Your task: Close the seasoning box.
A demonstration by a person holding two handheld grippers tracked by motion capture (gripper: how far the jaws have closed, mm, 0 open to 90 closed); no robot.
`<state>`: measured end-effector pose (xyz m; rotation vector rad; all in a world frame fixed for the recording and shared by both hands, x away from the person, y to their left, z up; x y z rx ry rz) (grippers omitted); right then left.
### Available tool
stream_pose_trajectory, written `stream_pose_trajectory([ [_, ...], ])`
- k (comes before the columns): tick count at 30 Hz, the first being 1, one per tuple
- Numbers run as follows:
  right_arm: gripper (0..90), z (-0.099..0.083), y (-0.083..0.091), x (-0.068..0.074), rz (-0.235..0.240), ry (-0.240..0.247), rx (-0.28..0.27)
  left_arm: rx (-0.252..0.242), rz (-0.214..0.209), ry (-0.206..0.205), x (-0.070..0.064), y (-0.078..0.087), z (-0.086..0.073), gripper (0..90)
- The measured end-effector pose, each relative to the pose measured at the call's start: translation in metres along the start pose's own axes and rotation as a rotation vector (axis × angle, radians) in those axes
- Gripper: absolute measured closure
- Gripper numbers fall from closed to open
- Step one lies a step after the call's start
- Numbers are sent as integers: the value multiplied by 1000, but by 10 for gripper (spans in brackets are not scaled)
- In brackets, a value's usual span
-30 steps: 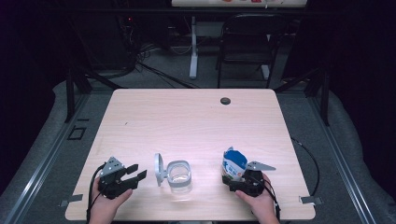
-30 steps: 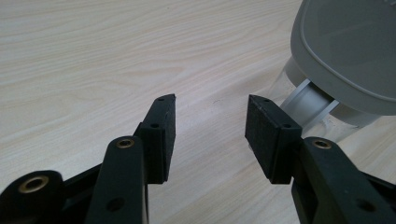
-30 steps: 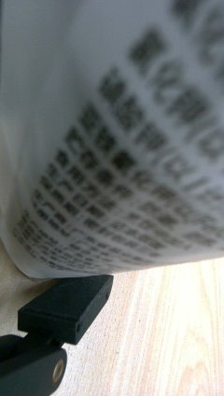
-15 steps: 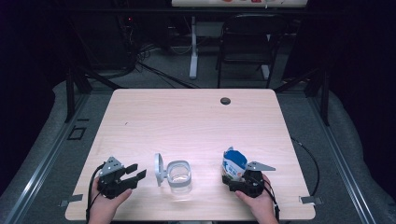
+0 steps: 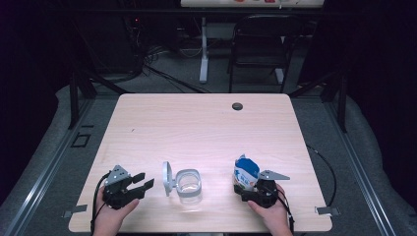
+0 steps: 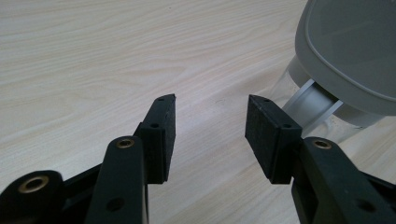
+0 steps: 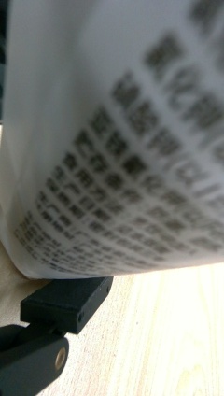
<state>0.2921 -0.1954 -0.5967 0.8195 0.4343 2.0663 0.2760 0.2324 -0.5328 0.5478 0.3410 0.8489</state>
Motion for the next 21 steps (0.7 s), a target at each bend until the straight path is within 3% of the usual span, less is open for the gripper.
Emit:
stream_pose_trajectory([
  [21, 426, 0, 0, 0, 11, 16, -3, -1, 6, -2, 1, 0, 0, 534],
])
Point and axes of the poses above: each handheld gripper's, and its own axes: y roughly backward along the jaws, z roughly out of its top, x roughly to its left, the point moved 1 cm from there along -y, roughly forward along the jaws, and after that the axes turned 6 degrees about -y, right-handed, at the moved point
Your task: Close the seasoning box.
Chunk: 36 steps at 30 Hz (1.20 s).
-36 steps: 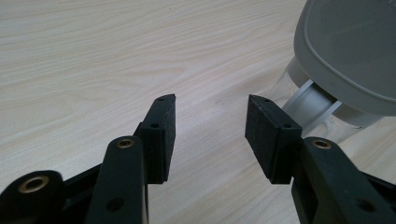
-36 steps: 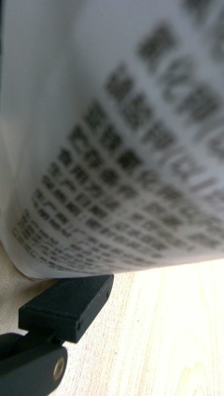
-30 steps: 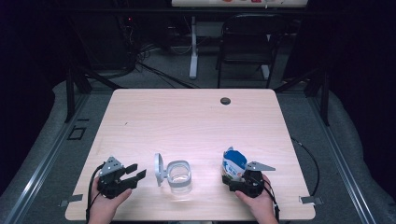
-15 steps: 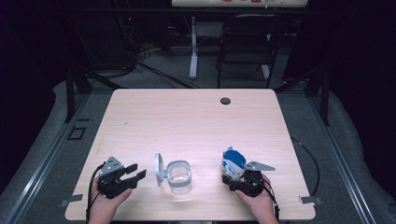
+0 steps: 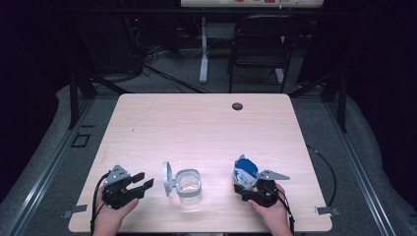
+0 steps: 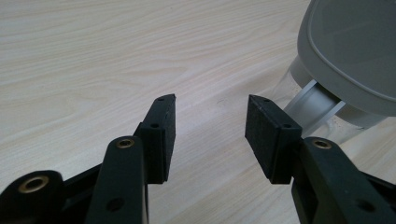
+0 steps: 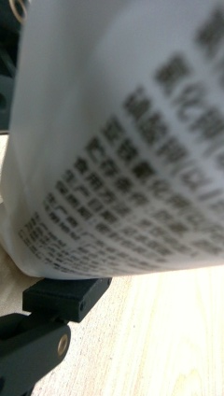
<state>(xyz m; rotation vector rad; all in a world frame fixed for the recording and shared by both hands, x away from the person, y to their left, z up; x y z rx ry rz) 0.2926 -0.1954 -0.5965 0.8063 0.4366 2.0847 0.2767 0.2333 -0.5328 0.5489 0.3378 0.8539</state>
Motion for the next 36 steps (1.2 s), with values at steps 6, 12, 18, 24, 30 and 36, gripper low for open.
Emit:
stream_pose_trajectory([
  [6, 431, 0, 0, 0, 2, 1, -1, 0, -2, 3, 1, 0, 0, 534],
  [12, 431, 0, 0, 1, 1, 15, -4, 0, 1, 4, 1, 0, 0, 534],
  [18, 432, -1, 1, 2, 3, 14, -1, -1, -1, 6, 1, 0, 0, 534],
  [24, 432, 0, 2, 4, 13, 18, -6, 2, -1, 5, 1, 0, 0, 534],
  [30, 432, 2, 4, 7, 14, 31, -23, 5, -2, 0, 1, -1, -1, 534],
  [36, 432, 4, 7, 13, 16, 60, -47, 6, -1, 0, 1, -1, -1, 534],
])
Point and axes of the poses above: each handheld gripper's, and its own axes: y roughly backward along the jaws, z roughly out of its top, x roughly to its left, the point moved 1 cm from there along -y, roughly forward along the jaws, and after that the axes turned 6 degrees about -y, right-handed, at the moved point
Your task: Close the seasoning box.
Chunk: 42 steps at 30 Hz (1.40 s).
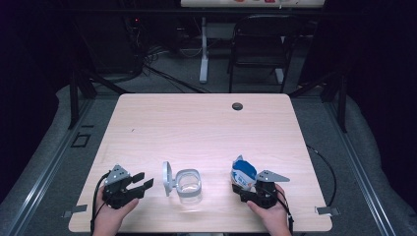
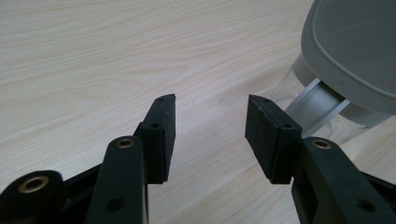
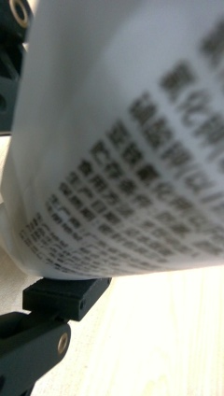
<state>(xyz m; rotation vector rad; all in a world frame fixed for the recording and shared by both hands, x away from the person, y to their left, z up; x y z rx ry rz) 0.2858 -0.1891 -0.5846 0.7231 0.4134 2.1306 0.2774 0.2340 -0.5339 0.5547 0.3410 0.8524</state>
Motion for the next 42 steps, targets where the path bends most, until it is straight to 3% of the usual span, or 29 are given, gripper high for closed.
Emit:
stream_pose_trajectory([
  [7, 432, 3, 5, 6, -17, 28, -1, -10, 4, 3, 0, 2, 1, 530],
  [12, 432, 5, 6, 11, -3, 15, 4, -4, 3, 6, 0, 4, 1, 525],
  [25, 432, 27, 13, 17, -57, 100, -5, -3, 0, 4, 1, 3, 1, 525],
  [30, 432, 39, 11, 22, -84, 151, -21, -15, 3, 19, 2, 3, 0, 525],
  [42, 431, 56, 4, 36, -116, 241, -13, -17, 9, 1, 1, 2, 0, 518],
])
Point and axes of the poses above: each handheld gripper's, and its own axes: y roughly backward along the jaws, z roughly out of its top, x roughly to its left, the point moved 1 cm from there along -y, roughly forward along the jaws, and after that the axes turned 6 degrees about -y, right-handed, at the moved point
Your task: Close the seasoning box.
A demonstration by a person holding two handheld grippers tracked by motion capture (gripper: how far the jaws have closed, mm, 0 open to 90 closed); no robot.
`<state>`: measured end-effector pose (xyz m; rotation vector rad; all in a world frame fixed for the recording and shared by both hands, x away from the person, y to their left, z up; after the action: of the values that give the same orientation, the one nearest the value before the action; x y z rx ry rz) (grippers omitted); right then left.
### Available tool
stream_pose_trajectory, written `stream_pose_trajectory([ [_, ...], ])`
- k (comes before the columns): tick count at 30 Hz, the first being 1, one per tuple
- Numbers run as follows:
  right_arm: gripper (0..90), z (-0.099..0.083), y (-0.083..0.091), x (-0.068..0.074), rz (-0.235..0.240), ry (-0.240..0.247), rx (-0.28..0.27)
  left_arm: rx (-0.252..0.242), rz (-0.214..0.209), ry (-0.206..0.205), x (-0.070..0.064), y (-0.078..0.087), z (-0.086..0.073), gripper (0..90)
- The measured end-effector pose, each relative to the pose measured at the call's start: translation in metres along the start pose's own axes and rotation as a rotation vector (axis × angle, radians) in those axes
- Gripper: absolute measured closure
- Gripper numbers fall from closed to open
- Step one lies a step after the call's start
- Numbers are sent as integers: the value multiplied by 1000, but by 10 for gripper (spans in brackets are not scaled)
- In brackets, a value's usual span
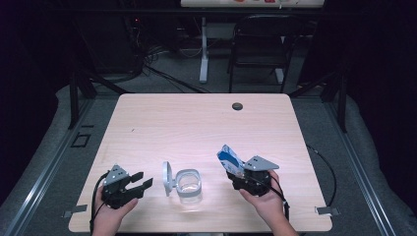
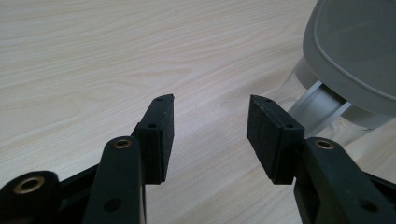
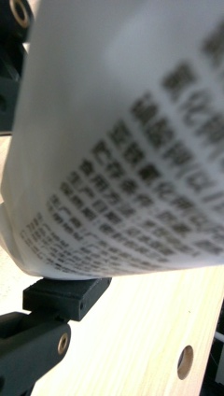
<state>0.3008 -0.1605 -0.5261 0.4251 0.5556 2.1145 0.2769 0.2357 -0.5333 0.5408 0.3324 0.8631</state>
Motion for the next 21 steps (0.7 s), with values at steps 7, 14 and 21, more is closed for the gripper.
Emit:
stream_pose_trajectory([
  [7, 431, 5, -3, 3, -16, 43, 8, -2, 2, 0, 0, -1, 0, 506],
  [14, 431, 8, -5, 3, -35, 64, 14, 5, 9, 3, 1, -1, -1, 502],
  [21, 431, 10, -8, 6, -50, 108, 26, 8, 7, 0, 1, 0, 0, 502],
])
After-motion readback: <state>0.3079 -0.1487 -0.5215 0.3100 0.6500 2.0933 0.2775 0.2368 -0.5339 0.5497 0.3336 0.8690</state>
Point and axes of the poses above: each handheld gripper's, and its own axes: y roughly backward along the jaws, z roughly out of its top, x roughly to its left, the point moved 1 cm from there along -y, roughly forward along the jaws, and after that the axes turned 6 degrees about -y, right-handed, at the moved point
